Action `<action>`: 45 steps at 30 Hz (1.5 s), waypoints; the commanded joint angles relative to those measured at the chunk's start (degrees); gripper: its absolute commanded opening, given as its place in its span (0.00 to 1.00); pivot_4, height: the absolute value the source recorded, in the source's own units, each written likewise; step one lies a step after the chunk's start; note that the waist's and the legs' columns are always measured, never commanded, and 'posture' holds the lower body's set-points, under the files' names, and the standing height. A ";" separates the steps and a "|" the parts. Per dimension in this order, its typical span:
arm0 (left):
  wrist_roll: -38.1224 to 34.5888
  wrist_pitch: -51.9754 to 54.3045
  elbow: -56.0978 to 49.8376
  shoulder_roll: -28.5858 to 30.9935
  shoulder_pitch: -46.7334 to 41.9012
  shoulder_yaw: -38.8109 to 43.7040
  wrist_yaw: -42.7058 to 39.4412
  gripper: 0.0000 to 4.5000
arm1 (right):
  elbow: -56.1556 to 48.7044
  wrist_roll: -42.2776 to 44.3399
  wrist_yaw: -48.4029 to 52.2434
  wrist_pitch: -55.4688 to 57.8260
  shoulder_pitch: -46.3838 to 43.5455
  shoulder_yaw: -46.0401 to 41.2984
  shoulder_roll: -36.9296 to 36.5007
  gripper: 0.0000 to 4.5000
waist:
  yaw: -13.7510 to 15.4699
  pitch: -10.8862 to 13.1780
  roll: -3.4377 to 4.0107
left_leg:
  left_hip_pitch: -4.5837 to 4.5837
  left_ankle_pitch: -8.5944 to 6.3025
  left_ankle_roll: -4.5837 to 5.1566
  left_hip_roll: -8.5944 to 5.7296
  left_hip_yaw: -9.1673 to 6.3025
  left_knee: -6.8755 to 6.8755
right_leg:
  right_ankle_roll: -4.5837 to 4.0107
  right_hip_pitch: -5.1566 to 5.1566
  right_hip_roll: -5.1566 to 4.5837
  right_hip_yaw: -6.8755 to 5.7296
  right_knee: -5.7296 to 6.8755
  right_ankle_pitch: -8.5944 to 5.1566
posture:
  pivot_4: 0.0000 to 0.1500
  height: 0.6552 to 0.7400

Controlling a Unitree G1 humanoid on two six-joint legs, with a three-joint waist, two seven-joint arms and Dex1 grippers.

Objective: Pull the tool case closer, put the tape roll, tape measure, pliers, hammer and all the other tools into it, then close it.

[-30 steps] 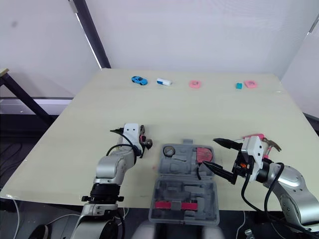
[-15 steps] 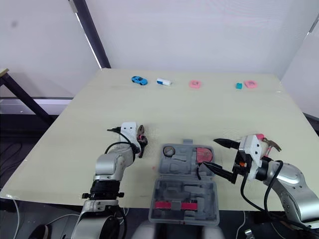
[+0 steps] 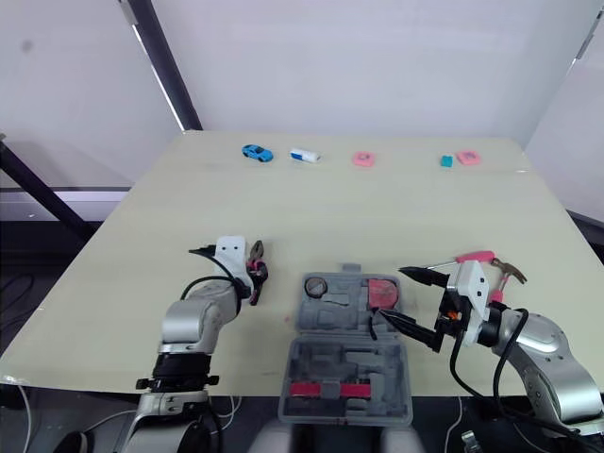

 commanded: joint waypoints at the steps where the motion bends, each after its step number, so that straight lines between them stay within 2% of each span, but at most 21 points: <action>1: -0.91 0.70 -7.10 4.35 1.04 -2.44 -5.73 0.57 | -0.85 -0.17 0.61 -0.67 0.11 -0.60 -0.68 1.00 | 0.06 0.03 -0.04 | -0.01 0.00 0.00 0.00 0.00 0.00 | 0.00 0.00 -0.01 -0.01 0.00 0.00 | 1.00 1.00; 5: -2.33 -1.16 -10.42 14.15 1.88 -7.14 -17.21 0.57 | -0.23 -1.35 0.39 0.80 -0.21 -0.59 -2.67 1.00 | 0.39 0.09 -0.11 | -0.02 0.00 0.00 0.00 0.02 0.01 | -0.01 0.00 -0.04 -0.02 -0.02 -0.01 | 1.00 1.00; 8: -4.81 -5.13 -11.12 21.53 -1.15 -11.11 -29.63 0.57 | 0.77 -1.54 0.99 2.03 -1.99 -0.23 -3.92 1.00 | 0.41 0.23 -0.21 | -0.03 0.00 -0.01 0.01 0.03 0.00 | -0.23 -0.02 -0.05 -0.02 -0.03 -0.13 | 1.00 1.00; 10: -5.83 -8.57 -10.66 24.19 -3.24 -13.38 -35.86 0.57 | 1.40 -2.83 1.68 1.76 -3.12 0.58 -4.85 1.00 | 0.59 0.28 -0.19 | -0.04 0.00 -0.01 0.03 0.02 0.00 | -0.26 -0.03 -0.05 -0.04 -0.05 -0.13 | 1.00 1.00; 18: -6.06 -20.43 -5.47 28.21 -11.59 -22.33 -56.72 0.57 | 0.44 -8.09 -0.93 5.81 -9.58 4.94 -6.53 1.00 | 0.72 0.31 -0.17 | -0.10 -0.01 0.00 0.02 0.19 0.00 | -0.23 -0.06 -0.02 0.03 -0.13 -0.13 | 1.00 1.00; 22: -5.33 -23.99 -3.99 27.52 -14.93 -26.06 -63.26 0.57 | -1.41 -10.58 -0.97 7.12 -13.34 7.82 -7.34 1.00 | 0.73 0.33 -0.18 | -0.14 0.00 0.01 0.03 0.38 0.01 | -0.20 -0.08 0.03 -0.03 -0.10 -0.13 | 1.00 1.00; 32: -0.63 -31.08 2.53 20.08 -22.05 -33.05 -68.92 0.57 | -3.73 -16.80 -0.41 20.00 -25.74 17.16 -11.50 1.00 | 1.07 0.35 -0.16 | -0.44 0.00 0.02 0.03 0.46 0.16 | -0.12 -0.34 0.04 0.01 -0.03 -0.08 | 1.00 1.00; 34: 0.23 -31.80 4.02 18.66 -23.05 -33.57 -69.04 0.57 | -3.81 -18.40 -1.19 23.16 -28.41 19.44 -11.13 1.00 | 1.07 0.35 -0.16 | -0.85 0.01 0.02 0.04 0.33 0.28 | -0.01 -0.72 0.10 -0.06 0.08 0.00 | 1.00 1.00; 39: 1.12 -32.91 5.37 16.82 -23.50 -33.49 -69.38 0.57 | -4.29 -19.75 -1.72 27.52 -32.32 23.53 -8.54 1.00 | 1.08 0.36 -0.15 | -0.97 0.01 0.02 0.04 0.31 0.28 | 0.00 -0.82 0.12 -0.06 0.06 -0.01 | 1.00 1.00; 45: 0.24 -31.68 4.96 16.36 -22.90 -32.16 -70.06 0.57 | -3.97 -20.66 -1.33 27.99 -33.04 25.67 -7.10 1.00 | 1.24 0.36 -0.15 | -0.98 0.00 0.03 0.04 0.30 0.29 | 0.00 -0.82 0.11 -0.07 0.06 -0.01 | 1.00 1.00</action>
